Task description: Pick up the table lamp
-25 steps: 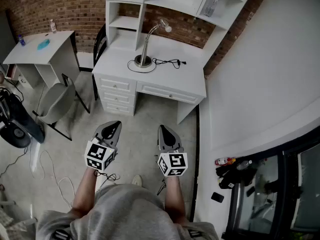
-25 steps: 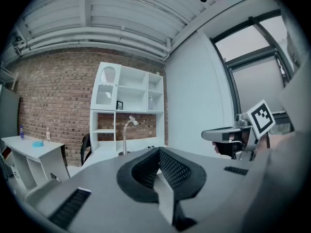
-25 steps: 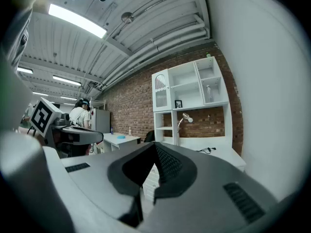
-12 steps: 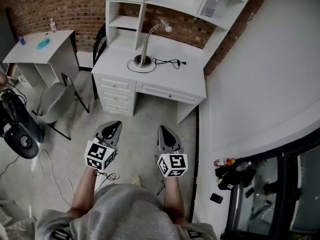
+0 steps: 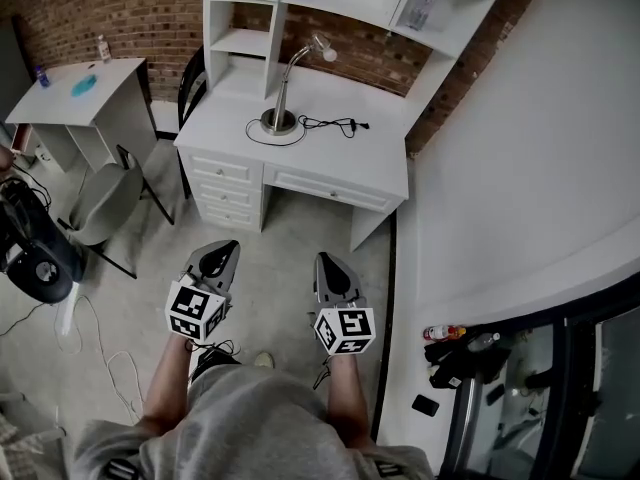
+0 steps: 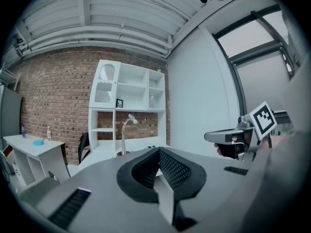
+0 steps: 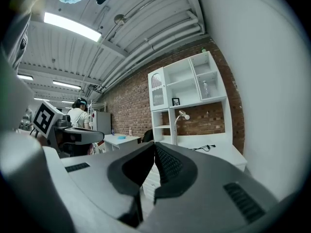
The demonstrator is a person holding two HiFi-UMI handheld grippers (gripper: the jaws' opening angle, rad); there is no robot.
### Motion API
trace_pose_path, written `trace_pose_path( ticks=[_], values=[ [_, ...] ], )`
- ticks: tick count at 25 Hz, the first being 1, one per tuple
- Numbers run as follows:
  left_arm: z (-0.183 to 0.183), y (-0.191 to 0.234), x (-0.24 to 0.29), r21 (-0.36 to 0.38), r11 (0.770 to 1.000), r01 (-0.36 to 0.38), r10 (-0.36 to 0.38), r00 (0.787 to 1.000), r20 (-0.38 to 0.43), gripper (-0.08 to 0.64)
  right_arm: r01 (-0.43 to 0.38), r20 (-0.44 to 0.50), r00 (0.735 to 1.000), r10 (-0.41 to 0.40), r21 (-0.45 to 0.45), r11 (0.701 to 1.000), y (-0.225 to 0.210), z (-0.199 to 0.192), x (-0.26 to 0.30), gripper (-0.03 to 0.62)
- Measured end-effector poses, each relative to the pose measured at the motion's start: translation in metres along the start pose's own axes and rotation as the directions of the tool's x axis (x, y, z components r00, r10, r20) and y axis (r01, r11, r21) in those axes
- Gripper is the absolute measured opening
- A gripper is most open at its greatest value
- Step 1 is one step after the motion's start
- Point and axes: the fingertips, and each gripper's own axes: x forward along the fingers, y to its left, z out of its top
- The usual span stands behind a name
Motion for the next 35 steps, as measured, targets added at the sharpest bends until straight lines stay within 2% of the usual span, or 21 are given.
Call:
trace_pose_path(
  ticks=[8,16,26,35],
  values=[
    [0.006,0.004,0.029,0.01,1.0,-0.025,0.025,1.0,-0.004,0.003,-0.033,0.013,0.999,0.033,0.02,0.999,-0.023,0.0,0.026,0.023],
    [0.009,0.034,0.08,0.018,1.0,-0.019,0.019,1.0,-0.016,0.003,-0.016,0.011,1.0,0.015,0.032,0.999,-0.054,0.0,0.075,0.023],
    [0.034,0.101,0.188,0.016,0.999,0.029,-0.029,0.999,-0.016,0.003,0.028,-0.003,1.0,-0.028,0.039,0.999,-0.105,0.015,0.176,0.023],
    [0.055,0.158,0.276,0.022,0.998,0.063,-0.063,0.998,-0.009,0.003,0.029,-0.001,1.0,-0.029,0.034,0.999,-0.139,0.032,0.279,0.023]
  ],
)
